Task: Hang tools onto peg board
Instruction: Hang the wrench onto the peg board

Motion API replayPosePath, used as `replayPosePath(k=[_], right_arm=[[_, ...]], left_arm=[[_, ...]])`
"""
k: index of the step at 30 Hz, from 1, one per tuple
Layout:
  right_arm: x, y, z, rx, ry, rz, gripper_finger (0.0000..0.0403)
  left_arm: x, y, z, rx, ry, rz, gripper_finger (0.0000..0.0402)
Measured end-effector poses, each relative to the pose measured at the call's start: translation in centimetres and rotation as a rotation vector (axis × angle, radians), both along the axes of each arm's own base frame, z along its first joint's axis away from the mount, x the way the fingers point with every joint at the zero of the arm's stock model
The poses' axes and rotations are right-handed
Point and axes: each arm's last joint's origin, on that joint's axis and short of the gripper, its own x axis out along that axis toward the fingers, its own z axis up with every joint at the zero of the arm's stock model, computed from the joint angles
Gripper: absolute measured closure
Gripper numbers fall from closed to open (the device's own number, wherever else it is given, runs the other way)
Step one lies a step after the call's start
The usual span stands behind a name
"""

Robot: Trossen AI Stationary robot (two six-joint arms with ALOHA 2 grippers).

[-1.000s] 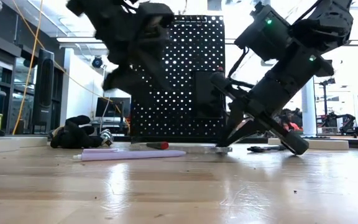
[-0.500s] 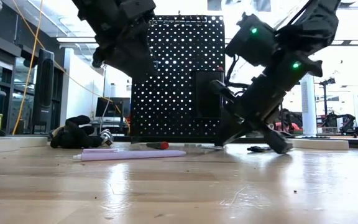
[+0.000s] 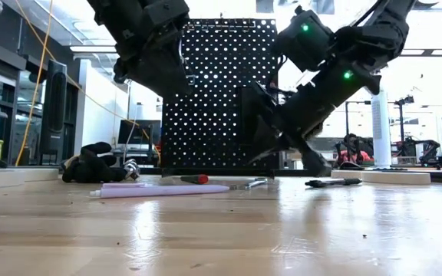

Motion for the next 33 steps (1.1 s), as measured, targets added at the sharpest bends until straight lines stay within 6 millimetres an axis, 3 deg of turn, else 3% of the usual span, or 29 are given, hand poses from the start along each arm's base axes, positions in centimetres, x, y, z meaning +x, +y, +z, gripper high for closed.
replayPosePath(k=[7,16,21,33], right_arm=[[-0.3,-1.9,1.2,-0.312,0.221,0.613,0.0403],[-2.4,-5.1,1.9,-0.552,0.421,1.072,0.0403],[-2.6,-5.1,1.9,-0.666,0.464,1.205,0.0403],[-2.1,-5.4,1.8,-0.898,0.508,1.295,0.0403]], left_arm=[[0.0,0.0,0.0,-0.019,-0.015,0.027,0.0197],[0.0,-0.1,0.0,-0.076,-0.048,0.081,0.0197],[0.1,-0.1,0.0,-0.1,-0.064,0.112,0.0197],[0.3,-0.1,0.2,-0.136,-0.113,0.161,0.0197]])
